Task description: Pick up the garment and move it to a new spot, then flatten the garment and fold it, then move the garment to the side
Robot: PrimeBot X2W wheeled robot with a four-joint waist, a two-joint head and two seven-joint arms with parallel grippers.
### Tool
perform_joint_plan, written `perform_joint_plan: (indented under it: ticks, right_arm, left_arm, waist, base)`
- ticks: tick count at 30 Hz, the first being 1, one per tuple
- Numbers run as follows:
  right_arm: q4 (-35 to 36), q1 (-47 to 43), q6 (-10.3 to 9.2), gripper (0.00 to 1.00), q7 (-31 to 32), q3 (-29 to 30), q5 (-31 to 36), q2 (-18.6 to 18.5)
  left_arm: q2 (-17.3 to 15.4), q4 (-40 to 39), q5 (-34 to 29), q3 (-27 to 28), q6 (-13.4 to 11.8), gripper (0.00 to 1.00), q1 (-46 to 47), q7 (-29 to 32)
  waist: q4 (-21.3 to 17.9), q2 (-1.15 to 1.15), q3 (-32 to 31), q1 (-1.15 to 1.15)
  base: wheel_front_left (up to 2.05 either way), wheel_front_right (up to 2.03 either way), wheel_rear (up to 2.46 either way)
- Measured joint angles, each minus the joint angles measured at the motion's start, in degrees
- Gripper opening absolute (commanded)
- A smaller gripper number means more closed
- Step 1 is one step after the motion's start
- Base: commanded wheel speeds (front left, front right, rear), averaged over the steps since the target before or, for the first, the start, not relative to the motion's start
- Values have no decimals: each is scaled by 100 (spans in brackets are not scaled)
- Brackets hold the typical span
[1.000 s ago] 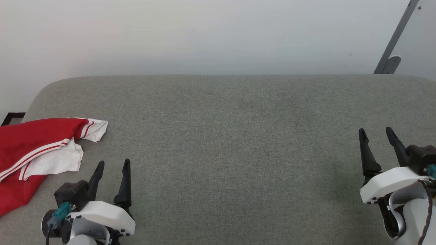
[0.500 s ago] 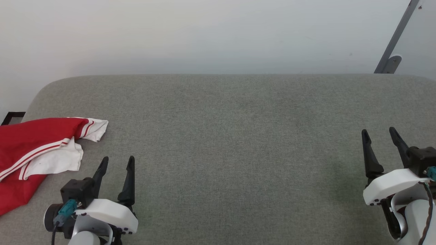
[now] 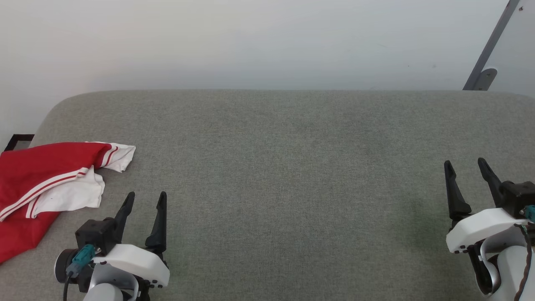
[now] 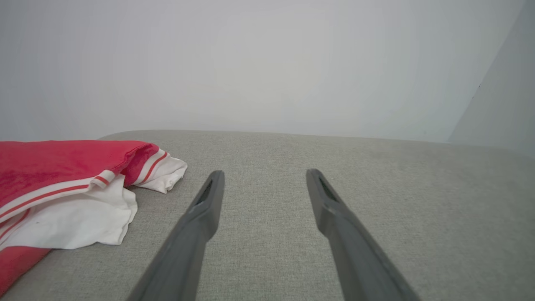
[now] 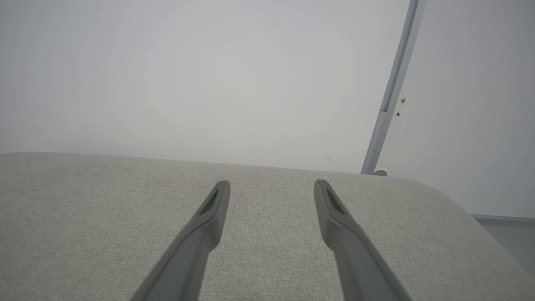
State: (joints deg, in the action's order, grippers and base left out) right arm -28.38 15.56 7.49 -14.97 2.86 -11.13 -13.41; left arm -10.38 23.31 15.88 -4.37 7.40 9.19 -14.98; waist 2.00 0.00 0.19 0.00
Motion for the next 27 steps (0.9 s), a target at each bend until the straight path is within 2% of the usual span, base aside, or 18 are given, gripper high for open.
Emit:
perform_joint_plan:
  ticks: [15, 21, 27]
  right_arm:
    - [-10, -8, 0, 100, 0, 69, -190, 51]
    - [27, -88, 0, 100, 0, -67, -315, 107]
    - [33, -102, 0, 100, -1, -366, -410, 168]
  left_arm:
    - [91, 33, 4, 73, 0, 100, 55, 0]
    - [222, 71, -179, 249, 0, 100, 154, -1]
    - [364, 42, -360, 544, -38, 100, 134, -3]
  waist:
    - [169, 0, -11, 0]
    - [529, 0, 13, 0]
    - [1128, 0, 24, 0]
  base:
    - [0, 0, 0]
    - [0, 0, 0]
    - [0, 0, 0]
